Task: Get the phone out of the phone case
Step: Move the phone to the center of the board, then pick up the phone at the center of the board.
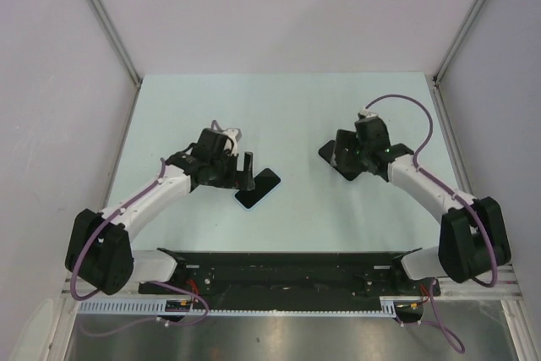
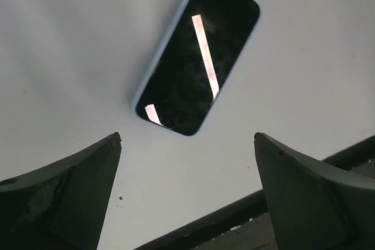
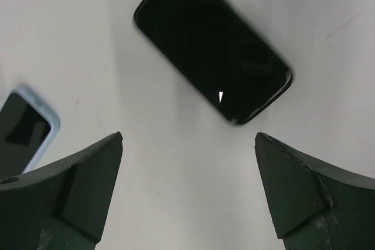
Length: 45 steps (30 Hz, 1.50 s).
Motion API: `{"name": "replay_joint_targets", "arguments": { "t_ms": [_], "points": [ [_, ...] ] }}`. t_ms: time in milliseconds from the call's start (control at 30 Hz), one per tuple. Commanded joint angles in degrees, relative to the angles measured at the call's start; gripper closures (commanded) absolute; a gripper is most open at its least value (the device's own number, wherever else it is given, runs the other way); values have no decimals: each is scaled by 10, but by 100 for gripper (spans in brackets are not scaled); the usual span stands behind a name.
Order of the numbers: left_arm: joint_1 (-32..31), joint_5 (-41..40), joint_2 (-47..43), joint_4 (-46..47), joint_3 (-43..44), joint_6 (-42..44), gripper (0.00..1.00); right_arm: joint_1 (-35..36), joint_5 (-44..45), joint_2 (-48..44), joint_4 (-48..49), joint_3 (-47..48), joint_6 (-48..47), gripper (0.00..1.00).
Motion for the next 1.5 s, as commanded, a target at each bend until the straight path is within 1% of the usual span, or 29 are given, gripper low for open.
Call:
{"name": "replay_joint_targets", "arguments": {
  "t_ms": [0,33,200,300,333,367,433,533,567,600,633,667,700,733,800,867,1033,1133,1267,1333,1367,1433,1467],
  "points": [
    [-48,9,6,-7,39,5,0,-87,-48,54,-2,79,-40,0],
    [-50,9,4,-8,40,4,0,-103,-48,66,-3,92,-45,0],
    [-50,8,-18,-14,46,-5,1,-133,-47,203,-13,177,-34,0],
    [-49,48,-41,-12,44,-19,0,-136,-76,263,3,196,-21,0],
    [-48,96,-48,-9,46,-19,0,-135,-103,275,9,198,-20,0],
    [-48,110,-52,-6,46,-19,0,-134,-119,287,12,199,-17,0],
    [-47,124,-54,-10,60,-20,0,-133,-140,313,6,199,-16,0],
    [-39,123,-53,-17,78,-28,0,-116,-135,329,-16,199,-26,0],
    [-33,157,-52,-15,82,-36,0,-106,-132,331,-22,198,-31,0],
    [-7,192,-51,-5,79,-58,0,-90,-126,332,-28,198,-40,0],
    [10,238,-47,11,67,-74,0,-60,-101,334,-43,197,-46,0],
    [26,300,-44,46,59,-89,0,-41,-84,335,-50,196,-48,0],
    [55,325,-41,59,52,-116,0,-23,-64,336,-57,195,-52,0],
    [65,336,-33,73,44,-124,0,11,-20,338,-70,195,-54,0],
    [80,325,-29,70,43,-123,0,37,37,341,-81,194,-51,0],
    [81,307,-27,55,48,-111,0,65,60,350,-95,194,-46,0],
    [81,249,-45,17,54,-74,0,96,111,360,-121,184,-29,0],
    [81,227,-56,12,47,-65,0,103,120,359,-121,171,-5,0],
    [81,216,-66,16,34,-68,0,103,91,366,-112,170,30,1],
    [81,212,-69,16,31,-70,0,105,81,365,-104,170,48,3],
    [81,209,-71,16,30,-72,0,105,81,364,-101,168,53,8],
    [81,210,-75,18,30,-94,0,107,99,349,-96,163,79,12],
    [81,212,-76,21,30,-101,0,108,104,339,-90,152,86,18]
  ]
}}
